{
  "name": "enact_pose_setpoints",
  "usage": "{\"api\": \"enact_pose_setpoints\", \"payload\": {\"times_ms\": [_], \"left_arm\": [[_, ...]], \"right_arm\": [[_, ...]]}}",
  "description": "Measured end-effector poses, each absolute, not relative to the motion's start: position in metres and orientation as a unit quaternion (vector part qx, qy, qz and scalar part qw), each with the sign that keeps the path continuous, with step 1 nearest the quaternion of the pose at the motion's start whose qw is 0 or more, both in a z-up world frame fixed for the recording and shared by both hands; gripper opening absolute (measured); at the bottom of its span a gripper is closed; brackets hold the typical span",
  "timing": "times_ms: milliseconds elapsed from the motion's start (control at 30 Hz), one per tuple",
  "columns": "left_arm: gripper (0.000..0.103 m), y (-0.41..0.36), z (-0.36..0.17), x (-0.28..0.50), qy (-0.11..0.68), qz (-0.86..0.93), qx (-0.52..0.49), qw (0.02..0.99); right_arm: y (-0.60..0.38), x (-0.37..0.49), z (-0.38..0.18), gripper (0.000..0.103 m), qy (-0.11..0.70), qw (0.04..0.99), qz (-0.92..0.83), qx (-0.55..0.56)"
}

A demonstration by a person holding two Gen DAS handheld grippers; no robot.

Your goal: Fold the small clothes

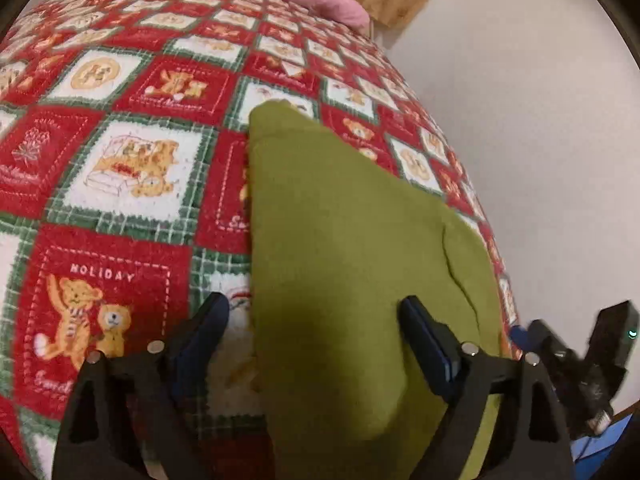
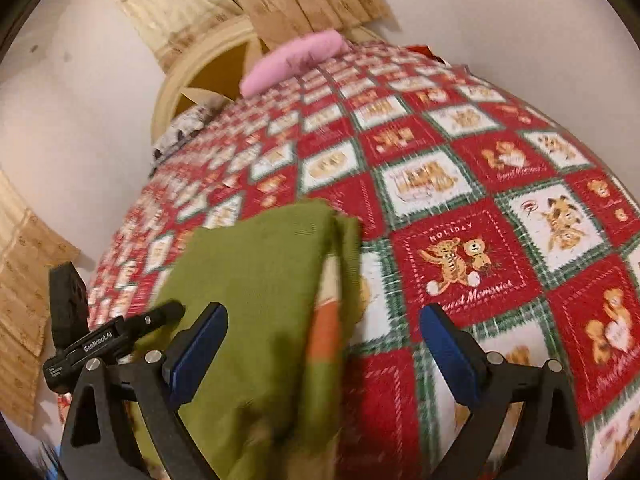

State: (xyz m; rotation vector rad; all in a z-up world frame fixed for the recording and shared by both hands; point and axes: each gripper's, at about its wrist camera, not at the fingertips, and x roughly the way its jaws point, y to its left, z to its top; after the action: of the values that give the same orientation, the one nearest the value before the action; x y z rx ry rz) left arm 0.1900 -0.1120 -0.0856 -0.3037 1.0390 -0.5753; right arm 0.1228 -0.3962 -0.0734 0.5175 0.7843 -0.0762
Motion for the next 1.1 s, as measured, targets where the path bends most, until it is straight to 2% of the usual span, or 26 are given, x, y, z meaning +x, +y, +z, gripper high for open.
{"api": "enact_pose_setpoints", "payload": {"times_ms": [133, 300, 467, 500, 567, 600, 633, 700, 833, 933, 1100], "left_arm": [[0.091, -0.125, -0.085, 0.173, 0.458, -0.287, -0.074, 0.838], [0.091, -0.118, -0.088, 0.176, 0.454, -0.303, -0.100, 0.832], [0.091, -0.115, -0.087, 0.177, 0.445, -0.314, -0.106, 0.832], [0.087, -0.115, -0.087, 0.176, 0.443, -0.313, -0.107, 0.833], [0.071, -0.116, -0.086, 0.176, 0.440, -0.318, -0.106, 0.833], [0.064, -0.116, -0.086, 0.174, 0.440, -0.322, -0.106, 0.831], [0.060, -0.118, -0.086, 0.174, 0.440, -0.321, -0.104, 0.832], [0.056, -0.117, -0.086, 0.174, 0.438, -0.319, -0.106, 0.833], [0.052, -0.119, -0.084, 0.172, 0.434, -0.312, -0.098, 0.839], [0.046, -0.123, -0.079, 0.168, 0.432, -0.299, -0.080, 0.847], [0.039, -0.124, -0.065, 0.155, 0.425, -0.288, -0.054, 0.856]], "right_arm": [[-0.381, 0.142, -0.094, 0.098, 0.408, 0.887, -0.008, 0.214], [-0.353, 0.164, -0.096, 0.098, 0.434, 0.885, 0.042, 0.162], [-0.369, 0.169, -0.101, 0.098, 0.421, 0.880, 0.063, 0.212], [-0.371, 0.169, -0.101, 0.098, 0.419, 0.879, 0.066, 0.218], [-0.364, 0.171, -0.101, 0.090, 0.428, 0.881, 0.053, 0.197], [-0.357, 0.172, -0.099, 0.080, 0.432, 0.884, 0.046, 0.173], [-0.350, 0.173, -0.096, 0.062, 0.430, 0.887, 0.055, 0.160], [-0.344, 0.173, -0.094, 0.048, 0.424, 0.889, 0.068, 0.162], [-0.337, 0.166, -0.090, 0.040, 0.408, 0.899, 0.045, 0.151], [-0.314, 0.158, -0.080, 0.036, 0.400, 0.913, 0.007, 0.087], [-0.296, 0.135, -0.054, 0.034, 0.376, 0.925, -0.023, 0.053]]}}
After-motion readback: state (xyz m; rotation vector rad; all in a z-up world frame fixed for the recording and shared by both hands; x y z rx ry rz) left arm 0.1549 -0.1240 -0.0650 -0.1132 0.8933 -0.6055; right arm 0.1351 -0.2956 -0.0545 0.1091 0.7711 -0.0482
